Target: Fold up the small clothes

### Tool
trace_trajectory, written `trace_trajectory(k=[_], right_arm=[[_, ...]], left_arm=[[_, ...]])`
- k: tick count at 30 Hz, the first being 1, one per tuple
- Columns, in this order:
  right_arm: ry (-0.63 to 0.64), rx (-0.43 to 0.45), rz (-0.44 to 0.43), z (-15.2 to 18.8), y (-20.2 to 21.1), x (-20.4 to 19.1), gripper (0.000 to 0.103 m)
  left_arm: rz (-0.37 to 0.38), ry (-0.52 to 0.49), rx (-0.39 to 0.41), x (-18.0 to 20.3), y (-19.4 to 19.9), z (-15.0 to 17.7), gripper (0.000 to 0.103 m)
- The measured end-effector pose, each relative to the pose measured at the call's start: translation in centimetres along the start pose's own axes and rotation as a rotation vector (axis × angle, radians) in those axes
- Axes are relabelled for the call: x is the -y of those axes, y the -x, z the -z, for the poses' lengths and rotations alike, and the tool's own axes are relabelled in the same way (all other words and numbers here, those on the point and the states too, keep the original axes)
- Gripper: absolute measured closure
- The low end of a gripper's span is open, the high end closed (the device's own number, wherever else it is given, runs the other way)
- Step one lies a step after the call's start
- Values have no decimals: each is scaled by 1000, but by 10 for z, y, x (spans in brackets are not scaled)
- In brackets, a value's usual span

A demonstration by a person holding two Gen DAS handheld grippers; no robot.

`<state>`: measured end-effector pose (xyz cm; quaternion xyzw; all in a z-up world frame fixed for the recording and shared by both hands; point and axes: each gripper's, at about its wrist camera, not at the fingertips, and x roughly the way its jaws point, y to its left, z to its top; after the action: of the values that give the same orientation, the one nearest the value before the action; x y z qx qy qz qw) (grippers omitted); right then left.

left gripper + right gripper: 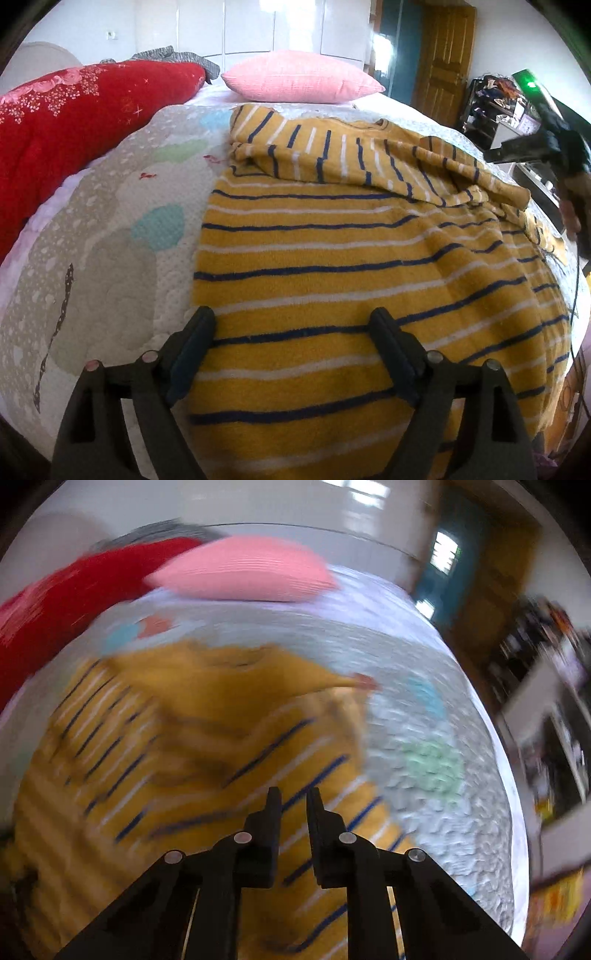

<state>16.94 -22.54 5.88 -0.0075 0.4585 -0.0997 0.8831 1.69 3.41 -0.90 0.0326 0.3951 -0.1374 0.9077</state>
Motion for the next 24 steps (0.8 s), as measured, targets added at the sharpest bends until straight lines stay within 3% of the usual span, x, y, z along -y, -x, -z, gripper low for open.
trace_trajectory(k=[2,3,5,7,10,12,17,22,24], right_arm=[[-88,-19,71,-8,-4,17,86],[-138,-11,63,-10,0,25,85],[-169,52,-30,-13,22,21,78],[-118,88,-102,-16,38,-2,56],[-1,96,-278,-23,52,-51,39],[89,83,-381,-35,51,-93,34],[251,44,-444,-80,19,-196,26],[325,-3,-443,-112,-26,-266,25],[364,-60,-444,-117,-45,-289,24]], left_arm=[[-2,-9,12,1,0,2,16],[0,-12,22,1,-1,4,15],[7,-9,35,1,-2,5,12],[11,-6,50,0,-3,5,11],[17,-6,73,0,-2,7,11],[29,-3,87,-2,-1,9,11],[48,-2,110,-3,-1,12,11],[74,12,138,-6,1,14,11],[89,20,149,-9,1,15,11]])
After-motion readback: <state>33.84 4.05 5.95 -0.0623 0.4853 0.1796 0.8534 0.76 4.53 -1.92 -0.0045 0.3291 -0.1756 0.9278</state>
